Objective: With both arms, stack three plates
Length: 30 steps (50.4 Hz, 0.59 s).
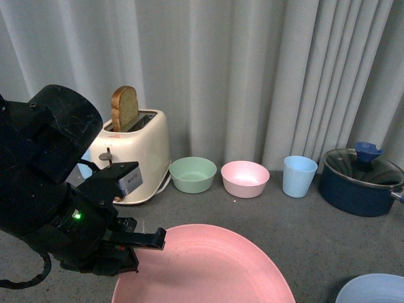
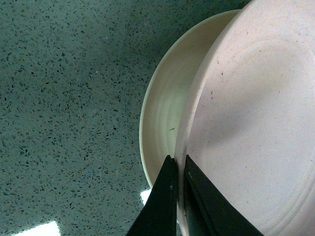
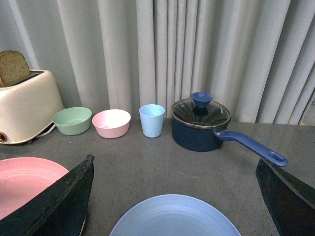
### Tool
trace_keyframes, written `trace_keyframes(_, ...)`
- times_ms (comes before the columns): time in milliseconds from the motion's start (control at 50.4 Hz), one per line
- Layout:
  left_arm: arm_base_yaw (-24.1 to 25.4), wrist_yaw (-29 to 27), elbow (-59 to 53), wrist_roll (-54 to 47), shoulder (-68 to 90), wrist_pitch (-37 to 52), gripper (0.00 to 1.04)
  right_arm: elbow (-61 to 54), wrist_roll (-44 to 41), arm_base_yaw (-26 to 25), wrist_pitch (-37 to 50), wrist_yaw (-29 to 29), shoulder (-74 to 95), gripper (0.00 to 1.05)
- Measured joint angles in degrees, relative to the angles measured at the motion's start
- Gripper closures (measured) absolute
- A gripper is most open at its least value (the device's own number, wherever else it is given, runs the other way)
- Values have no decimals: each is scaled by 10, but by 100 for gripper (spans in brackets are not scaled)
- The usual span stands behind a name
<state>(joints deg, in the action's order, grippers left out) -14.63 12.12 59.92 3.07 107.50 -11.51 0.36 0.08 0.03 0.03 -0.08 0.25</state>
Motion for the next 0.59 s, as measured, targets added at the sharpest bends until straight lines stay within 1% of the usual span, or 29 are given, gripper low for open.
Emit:
trace_keyframes(79, 0, -9, 1, 2, 3, 0, 100, 0, 0, 0, 0, 0, 0, 7)
trace_keyframes(139, 2, -5, 1, 4, 4, 1, 90, 0, 0, 0, 0, 0, 0, 7)
trace_keyframes(258, 19, 21, 2, 18, -3, 24, 63, 0, 0, 0, 0, 0, 0, 7)
trace_keyframes(278, 20, 22, 2, 19, -4, 26, 61, 0, 0, 0, 0, 0, 0, 7)
trace_keyframes(317, 28, 30, 1, 25, -11, 35, 54, 0, 0, 0, 0, 0, 0, 7)
trace_keyframes(397, 43, 42, -4, 36, -26, 60, 43, 0, 0, 0, 0, 0, 0, 7)
trace_keyframes(436, 54, 44, -13, 44, -41, 83, 36, 0, 0, 0, 0, 0, 0, 7)
trace_keyframes(456, 57, 44, -16, 45, -45, 91, 35, 0, 0, 0, 0, 0, 0, 7)
trace_keyframes(595, 87, 22, -88, 46, -120, 217, 12, 0, 0, 0, 0, 0, 0, 7)
